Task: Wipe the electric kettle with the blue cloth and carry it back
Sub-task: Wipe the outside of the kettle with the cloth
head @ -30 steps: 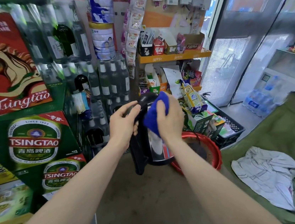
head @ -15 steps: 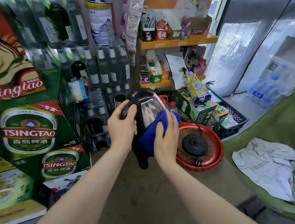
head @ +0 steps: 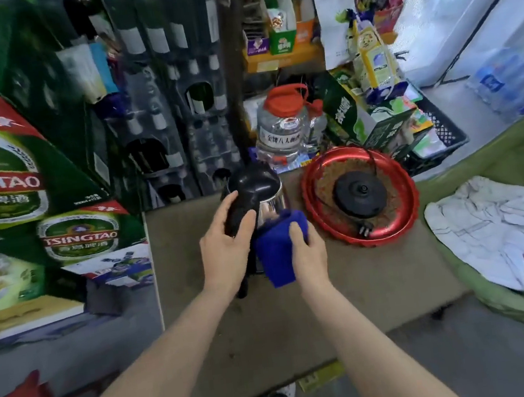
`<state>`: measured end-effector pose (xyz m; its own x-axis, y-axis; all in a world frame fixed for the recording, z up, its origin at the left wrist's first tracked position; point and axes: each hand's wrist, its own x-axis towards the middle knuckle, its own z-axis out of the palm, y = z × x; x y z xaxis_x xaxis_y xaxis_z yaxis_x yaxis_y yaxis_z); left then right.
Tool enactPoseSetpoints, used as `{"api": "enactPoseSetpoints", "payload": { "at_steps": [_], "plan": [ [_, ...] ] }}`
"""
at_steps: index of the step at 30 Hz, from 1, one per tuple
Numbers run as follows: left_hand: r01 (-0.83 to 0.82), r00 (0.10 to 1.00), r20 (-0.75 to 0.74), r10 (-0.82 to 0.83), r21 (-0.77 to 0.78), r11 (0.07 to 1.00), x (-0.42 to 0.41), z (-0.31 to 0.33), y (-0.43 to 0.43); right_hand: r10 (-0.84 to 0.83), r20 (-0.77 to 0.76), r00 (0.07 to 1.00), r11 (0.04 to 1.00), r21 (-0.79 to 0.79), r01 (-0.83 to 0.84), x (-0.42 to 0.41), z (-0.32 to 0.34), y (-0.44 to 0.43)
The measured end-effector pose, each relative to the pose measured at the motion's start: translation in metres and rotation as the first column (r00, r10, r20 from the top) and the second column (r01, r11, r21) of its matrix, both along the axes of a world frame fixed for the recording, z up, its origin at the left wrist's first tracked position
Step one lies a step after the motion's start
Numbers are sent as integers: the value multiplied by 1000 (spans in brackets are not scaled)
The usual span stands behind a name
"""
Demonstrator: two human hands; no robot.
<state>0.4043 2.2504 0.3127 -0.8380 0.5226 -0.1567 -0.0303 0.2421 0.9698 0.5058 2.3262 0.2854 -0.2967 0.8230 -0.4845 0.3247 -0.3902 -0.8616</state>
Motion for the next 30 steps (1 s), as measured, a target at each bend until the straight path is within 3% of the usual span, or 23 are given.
{"api": "enactPoseSetpoints", "payload": {
  "at_steps": [6, 11, 14, 16, 20, 23, 25, 27, 30],
  "plan": [
    [31, 999, 35, -31, -28, 999, 9, -50, 7, 93, -31, 995, 990, 105, -89, 5, -50, 11],
    [232, 973, 18, -231, -123, 965, 21, -59, -3, 32, -81, 996, 985, 173, -18, 6, -54, 17],
    [203, 913, -245, -326, -422, 884, 16, -52, -6, 48, -102, 994, 962, 272, -19, 0, -48, 27],
    [100, 859, -389, -333, -511, 854, 5, -41, 4, 75, -125, 989, 950, 309, -33, -9, -46, 38],
    [192, 854, -338, -396, -503, 843, -11, -37, 36, 80, -148, 986, 974, 221, -46, -27, -63, 63],
    [236, 820, -293, -492, -610, 757, -11, -44, 45, -61, -107, 992, 994, -93, 51, -27, -94, 78],
    [212, 813, -306, -495, -637, 741, -8, -46, 44, -100, -54, 994, 972, -217, 86, -17, -110, 71],
    [193, 813, -323, -484, -634, 748, -6, -45, 45, -95, -36, 995, 975, -204, 86, -8, -105, 51],
    [184, 803, -340, -489, -639, 747, -8, -45, 46, -37, -174, 984, 999, -12, 35, -6, -72, 35]
  ]
}}
